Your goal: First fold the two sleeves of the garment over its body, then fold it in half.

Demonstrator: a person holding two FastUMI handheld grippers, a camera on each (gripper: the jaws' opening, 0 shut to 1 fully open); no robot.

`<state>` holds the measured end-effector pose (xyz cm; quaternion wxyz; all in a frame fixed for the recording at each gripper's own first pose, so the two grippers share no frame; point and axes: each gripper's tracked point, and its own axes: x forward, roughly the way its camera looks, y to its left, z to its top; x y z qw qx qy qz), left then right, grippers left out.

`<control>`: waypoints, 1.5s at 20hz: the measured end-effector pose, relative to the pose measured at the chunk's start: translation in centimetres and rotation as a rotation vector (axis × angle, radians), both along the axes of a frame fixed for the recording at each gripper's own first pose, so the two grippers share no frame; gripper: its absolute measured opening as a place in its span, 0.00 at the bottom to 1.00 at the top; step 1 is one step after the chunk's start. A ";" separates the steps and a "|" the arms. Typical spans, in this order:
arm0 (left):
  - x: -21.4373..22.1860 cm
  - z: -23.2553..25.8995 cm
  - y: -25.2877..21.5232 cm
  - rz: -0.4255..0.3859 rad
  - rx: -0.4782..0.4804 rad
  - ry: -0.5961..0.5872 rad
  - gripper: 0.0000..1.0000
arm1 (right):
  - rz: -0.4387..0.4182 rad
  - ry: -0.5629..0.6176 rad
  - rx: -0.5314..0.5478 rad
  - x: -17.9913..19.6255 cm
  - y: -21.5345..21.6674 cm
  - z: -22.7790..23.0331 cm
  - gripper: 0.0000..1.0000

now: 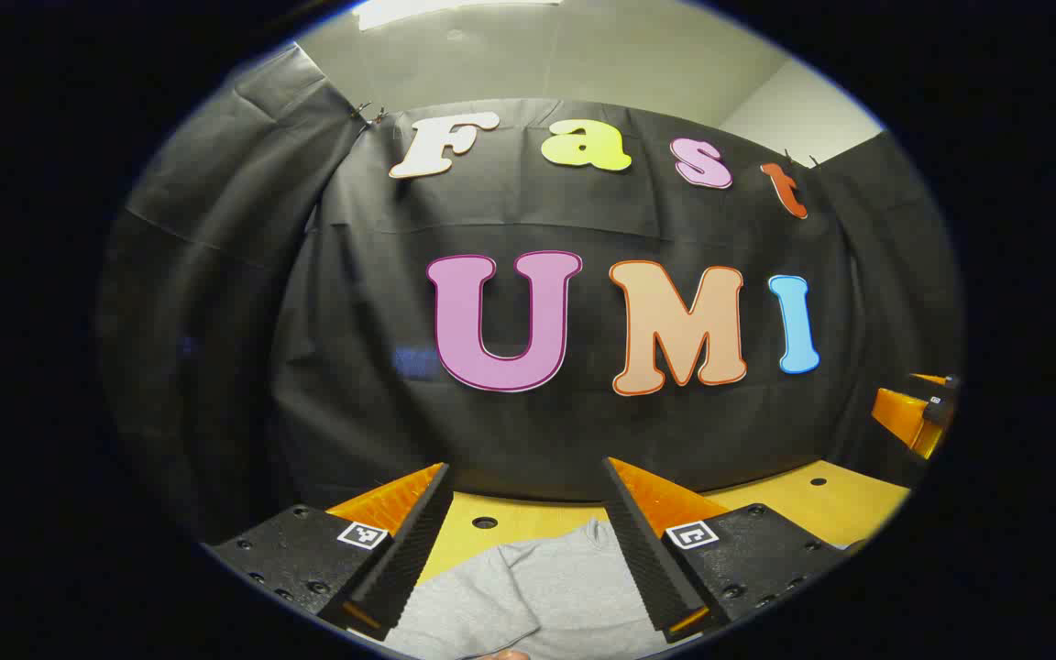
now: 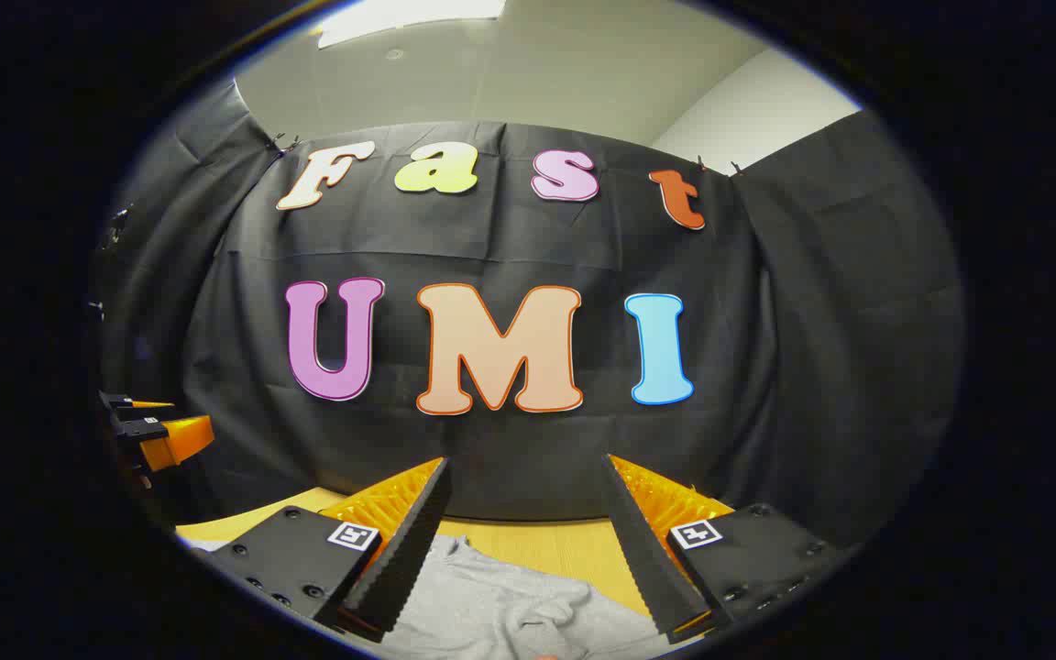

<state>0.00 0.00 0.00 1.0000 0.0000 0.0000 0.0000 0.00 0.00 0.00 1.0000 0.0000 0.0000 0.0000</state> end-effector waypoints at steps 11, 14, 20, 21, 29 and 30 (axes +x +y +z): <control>1.1 -0.3 -1.1 -0.020 0.013 0.005 0.94 | -0.016 0.031 0.000 0.7 -1.3 -0.4 0.96; 1.1 -0.4 -1.1 -0.024 0.008 0.002 0.94 | -0.015 0.019 -0.007 0.8 -1.2 0.1 1.00; 0.9 -1.1 -0.4 -0.013 0.000 0.007 0.94 | -0.013 0.027 -0.034 0.6 -0.7 -0.1 1.00; 0.8 -1.1 -0.4 -0.015 -0.001 0.010 0.94 | -0.009 0.029 -0.034 0.5 -0.7 -0.2 1.00; 1.0 -1.7 -0.6 -0.030 0.010 0.009 0.94 | -0.057 0.040 -0.056 0.2 -3.2 -0.7 1.00; 1.0 -1.9 -0.7 -0.030 0.012 0.010 0.94 | -0.075 0.049 -0.057 0.2 -3.9 -1.0 0.96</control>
